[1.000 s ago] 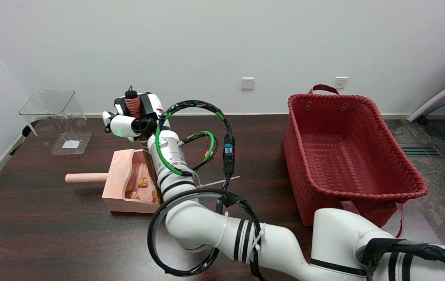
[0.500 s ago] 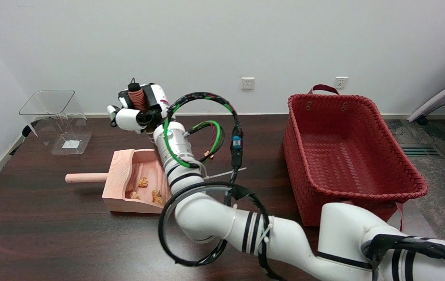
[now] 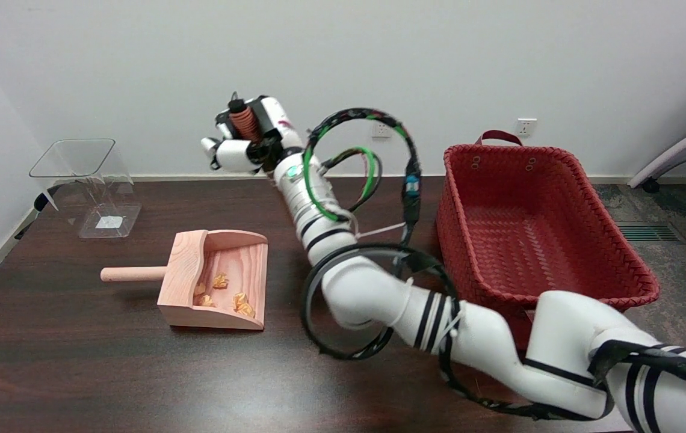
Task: Sweep th paper balls into the dustpan.
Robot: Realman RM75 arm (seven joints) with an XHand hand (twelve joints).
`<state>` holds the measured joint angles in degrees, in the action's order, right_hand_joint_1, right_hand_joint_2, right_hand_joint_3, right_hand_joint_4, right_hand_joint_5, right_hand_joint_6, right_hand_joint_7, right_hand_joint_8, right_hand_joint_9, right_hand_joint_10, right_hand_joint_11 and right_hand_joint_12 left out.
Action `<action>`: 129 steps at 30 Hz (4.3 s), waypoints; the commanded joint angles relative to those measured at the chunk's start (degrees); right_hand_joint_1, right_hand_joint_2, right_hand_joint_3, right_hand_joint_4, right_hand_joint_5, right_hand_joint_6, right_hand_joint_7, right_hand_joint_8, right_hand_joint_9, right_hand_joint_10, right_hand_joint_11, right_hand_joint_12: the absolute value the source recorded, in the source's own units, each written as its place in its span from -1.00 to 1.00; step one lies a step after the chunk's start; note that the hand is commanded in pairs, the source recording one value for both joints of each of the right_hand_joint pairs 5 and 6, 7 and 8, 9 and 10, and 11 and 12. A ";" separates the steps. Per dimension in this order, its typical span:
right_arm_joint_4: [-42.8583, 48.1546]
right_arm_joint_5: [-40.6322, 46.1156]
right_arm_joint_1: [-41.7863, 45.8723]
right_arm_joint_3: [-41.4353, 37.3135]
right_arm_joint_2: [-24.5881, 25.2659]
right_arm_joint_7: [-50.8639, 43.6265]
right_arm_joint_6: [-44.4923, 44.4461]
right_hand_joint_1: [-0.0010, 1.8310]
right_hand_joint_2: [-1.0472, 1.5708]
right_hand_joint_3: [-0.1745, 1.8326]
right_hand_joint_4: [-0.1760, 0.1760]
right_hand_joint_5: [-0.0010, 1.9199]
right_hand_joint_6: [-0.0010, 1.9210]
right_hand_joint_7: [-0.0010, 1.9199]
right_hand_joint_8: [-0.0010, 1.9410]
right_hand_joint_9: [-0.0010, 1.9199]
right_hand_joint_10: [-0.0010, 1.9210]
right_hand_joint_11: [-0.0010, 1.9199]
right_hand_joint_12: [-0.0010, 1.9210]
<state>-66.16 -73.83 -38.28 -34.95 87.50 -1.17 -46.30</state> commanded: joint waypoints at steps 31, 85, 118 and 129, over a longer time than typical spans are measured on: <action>9.61 2.43 1.13 -3.57 -7.97 7.90 12.54 0.59 0.48 -0.09 0.00 1.00 1.00 1.00 0.98 1.00 1.00 1.00 1.00; 9.09 2.03 4.13 2.11 11.19 12.30 3.09 0.55 0.56 -0.15 0.00 1.00 1.00 1.00 0.98 1.00 1.00 1.00 1.00; 7.69 -8.36 -0.84 1.94 8.61 0.20 8.28 0.52 0.67 -0.31 0.00 1.00 1.00 1.00 0.98 1.00 1.00 1.00 1.00; -3.83 -8.36 2.63 -3.88 0.78 -14.85 10.70 0.50 0.70 -0.34 0.00 1.00 1.00 1.00 0.98 1.00 1.00 1.00 1.00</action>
<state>-57.62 -78.89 -38.18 -32.41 98.08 2.86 -40.31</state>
